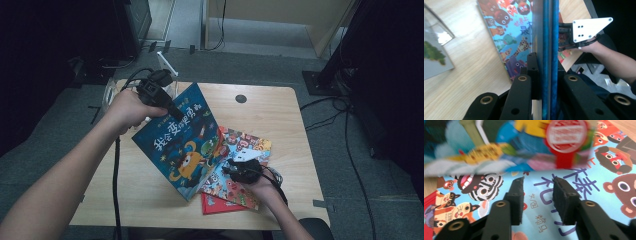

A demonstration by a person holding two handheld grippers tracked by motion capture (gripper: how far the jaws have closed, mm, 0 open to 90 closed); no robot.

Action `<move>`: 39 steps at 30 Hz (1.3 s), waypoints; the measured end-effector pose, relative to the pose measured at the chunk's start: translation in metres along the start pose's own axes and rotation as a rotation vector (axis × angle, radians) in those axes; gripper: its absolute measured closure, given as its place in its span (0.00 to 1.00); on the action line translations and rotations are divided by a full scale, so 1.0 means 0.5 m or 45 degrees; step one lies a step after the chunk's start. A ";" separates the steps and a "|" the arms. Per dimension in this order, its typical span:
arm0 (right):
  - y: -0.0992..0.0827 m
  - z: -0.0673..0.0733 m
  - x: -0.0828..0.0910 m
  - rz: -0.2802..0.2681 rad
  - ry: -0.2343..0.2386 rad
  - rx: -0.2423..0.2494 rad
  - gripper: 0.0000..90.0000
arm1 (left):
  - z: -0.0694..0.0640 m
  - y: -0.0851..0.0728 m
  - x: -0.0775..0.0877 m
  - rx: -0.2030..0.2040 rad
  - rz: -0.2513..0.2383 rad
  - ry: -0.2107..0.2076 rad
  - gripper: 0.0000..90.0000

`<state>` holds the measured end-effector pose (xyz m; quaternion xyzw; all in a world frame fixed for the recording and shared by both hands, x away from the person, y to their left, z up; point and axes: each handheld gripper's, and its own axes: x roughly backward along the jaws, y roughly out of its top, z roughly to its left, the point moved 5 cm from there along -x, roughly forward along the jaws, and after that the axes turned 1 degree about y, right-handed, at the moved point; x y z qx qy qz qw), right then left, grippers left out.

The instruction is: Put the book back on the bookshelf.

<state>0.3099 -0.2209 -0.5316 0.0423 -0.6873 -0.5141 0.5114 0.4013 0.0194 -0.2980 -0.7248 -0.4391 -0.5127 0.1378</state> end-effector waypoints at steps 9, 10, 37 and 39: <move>-0.001 -0.004 -0.004 -0.013 -0.016 0.016 0.53 | 0.030 -0.045 0.051 0.040 -0.045 0.069 0.93; -0.001 -0.005 -0.004 -0.018 -0.014 0.017 0.52 | 0.036 -0.052 0.058 0.055 -0.056 0.075 0.93; 0.011 -0.021 -0.020 -0.020 0.013 0.021 0.42 | 0.167 -0.236 0.195 0.405 -0.214 0.106 0.93; 0.012 -0.022 -0.021 -0.021 0.014 0.021 0.42 | 0.171 -0.246 0.201 0.419 -0.221 0.110 0.93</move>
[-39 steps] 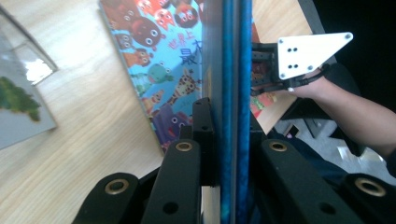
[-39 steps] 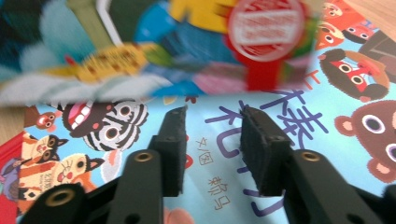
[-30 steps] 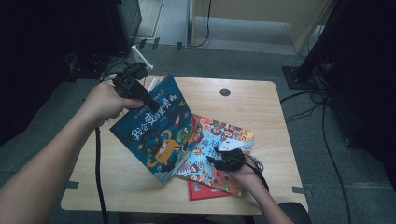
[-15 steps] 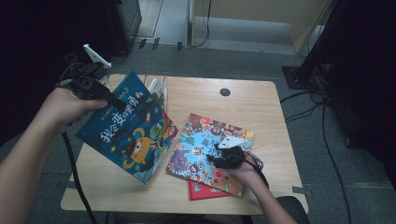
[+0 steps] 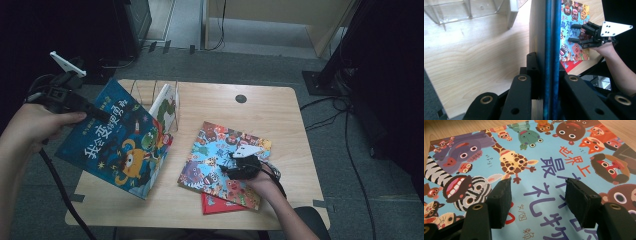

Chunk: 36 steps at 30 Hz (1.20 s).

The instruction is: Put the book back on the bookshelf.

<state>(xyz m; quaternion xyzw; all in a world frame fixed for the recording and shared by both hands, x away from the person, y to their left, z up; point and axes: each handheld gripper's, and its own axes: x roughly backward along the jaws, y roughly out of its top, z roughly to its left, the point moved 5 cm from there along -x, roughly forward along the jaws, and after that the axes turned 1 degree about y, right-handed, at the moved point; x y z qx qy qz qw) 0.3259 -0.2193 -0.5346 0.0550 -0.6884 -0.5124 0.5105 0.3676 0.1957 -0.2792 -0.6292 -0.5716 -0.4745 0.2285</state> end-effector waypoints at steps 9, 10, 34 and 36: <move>0.001 0.000 -0.001 0.003 -0.008 0.000 0.42 | 0.039 -0.026 0.024 0.068 -0.012 0.037 0.92; 0.001 0.000 -0.001 0.003 -0.007 0.000 0.42 | 0.042 -0.029 0.027 0.059 -0.002 0.039 0.92; 0.001 0.001 -0.001 0.004 -0.011 0.005 0.42 | 0.144 -0.070 0.075 0.210 -0.054 0.115 0.92; 0.001 0.001 -0.002 0.003 -0.012 0.007 0.42 | 0.154 -0.068 0.073 0.227 -0.043 0.129 0.92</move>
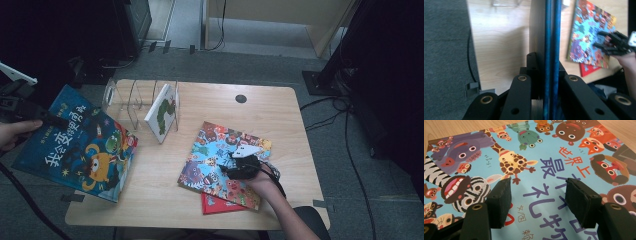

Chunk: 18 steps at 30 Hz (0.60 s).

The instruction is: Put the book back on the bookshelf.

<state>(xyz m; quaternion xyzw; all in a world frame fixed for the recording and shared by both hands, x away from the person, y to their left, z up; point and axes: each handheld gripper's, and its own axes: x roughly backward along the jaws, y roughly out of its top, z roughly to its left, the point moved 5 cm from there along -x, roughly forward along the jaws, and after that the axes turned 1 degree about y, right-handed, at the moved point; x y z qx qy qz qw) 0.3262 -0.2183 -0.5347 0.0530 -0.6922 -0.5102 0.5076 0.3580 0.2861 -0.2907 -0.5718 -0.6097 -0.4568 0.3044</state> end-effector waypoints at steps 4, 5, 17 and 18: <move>0.000 0.000 0.000 0.001 0.000 0.000 0.42 | 0.005 0.018 -0.009 0.015 0.011 0.018 0.92; 0.000 0.000 0.000 0.001 0.000 0.000 0.42 | 0.007 0.023 -0.010 0.022 0.013 0.018 0.92; 0.000 0.000 0.000 -0.001 -0.001 0.002 0.42 | 0.016 0.081 -0.010 0.023 -0.007 0.051 0.93; 0.000 0.000 0.000 -0.001 -0.002 0.002 0.42 | 0.018 0.083 -0.010 0.033 -0.007 0.055 0.93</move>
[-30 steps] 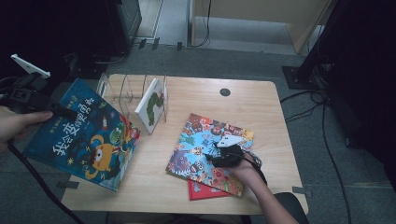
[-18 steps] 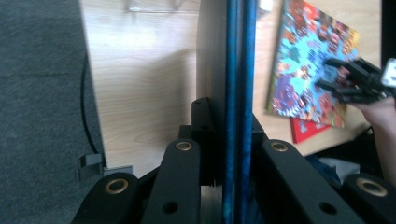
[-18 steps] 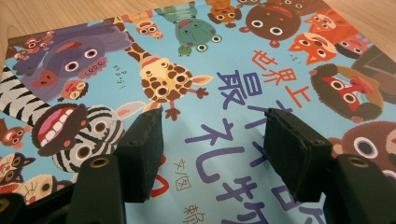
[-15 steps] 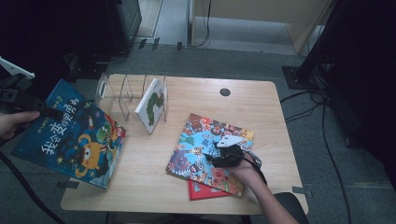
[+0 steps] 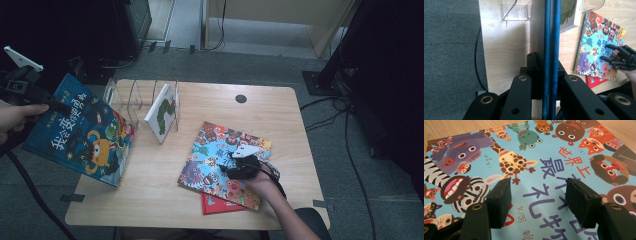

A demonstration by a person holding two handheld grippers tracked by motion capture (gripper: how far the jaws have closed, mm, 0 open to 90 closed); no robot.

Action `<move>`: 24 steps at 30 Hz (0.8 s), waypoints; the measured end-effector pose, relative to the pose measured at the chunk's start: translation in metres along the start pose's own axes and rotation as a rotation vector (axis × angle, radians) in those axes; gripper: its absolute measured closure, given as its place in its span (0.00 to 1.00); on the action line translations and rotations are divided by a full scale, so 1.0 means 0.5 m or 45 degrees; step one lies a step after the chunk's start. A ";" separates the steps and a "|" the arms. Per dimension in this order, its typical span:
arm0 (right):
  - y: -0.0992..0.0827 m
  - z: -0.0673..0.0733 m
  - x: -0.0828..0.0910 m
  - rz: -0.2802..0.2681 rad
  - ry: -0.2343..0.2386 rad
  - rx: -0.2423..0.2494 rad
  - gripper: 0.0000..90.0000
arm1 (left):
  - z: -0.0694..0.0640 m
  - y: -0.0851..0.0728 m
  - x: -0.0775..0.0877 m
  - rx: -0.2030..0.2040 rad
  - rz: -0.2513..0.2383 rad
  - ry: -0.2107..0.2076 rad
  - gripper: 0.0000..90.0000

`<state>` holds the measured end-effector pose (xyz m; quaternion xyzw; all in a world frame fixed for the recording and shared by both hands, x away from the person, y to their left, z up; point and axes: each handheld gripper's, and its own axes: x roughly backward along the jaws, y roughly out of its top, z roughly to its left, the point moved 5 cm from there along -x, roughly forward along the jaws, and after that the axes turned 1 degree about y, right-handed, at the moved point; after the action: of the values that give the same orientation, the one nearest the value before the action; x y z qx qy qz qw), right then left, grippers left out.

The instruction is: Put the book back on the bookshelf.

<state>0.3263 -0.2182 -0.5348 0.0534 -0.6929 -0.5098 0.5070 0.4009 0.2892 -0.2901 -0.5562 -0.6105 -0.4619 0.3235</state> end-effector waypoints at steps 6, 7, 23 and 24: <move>0.000 0.000 0.000 0.001 -0.001 0.001 0.42 | 0.011 0.010 0.006 0.008 -0.010 0.019 0.93; 0.000 0.000 0.000 0.000 -0.001 0.001 0.42 | 0.012 0.013 0.005 0.019 -0.013 0.018 0.93; 0.000 0.001 0.000 0.001 -0.007 -0.005 0.42 | 0.011 0.080 -0.026 0.038 0.011 0.022 0.93; 0.000 0.001 0.000 0.001 -0.006 -0.005 0.42 | 0.010 0.086 -0.029 0.041 0.006 0.022 0.93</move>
<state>0.3258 -0.2180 -0.5348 0.0508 -0.6932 -0.5111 0.5056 0.4458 0.2865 -0.2962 -0.5485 -0.6136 -0.4560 0.3386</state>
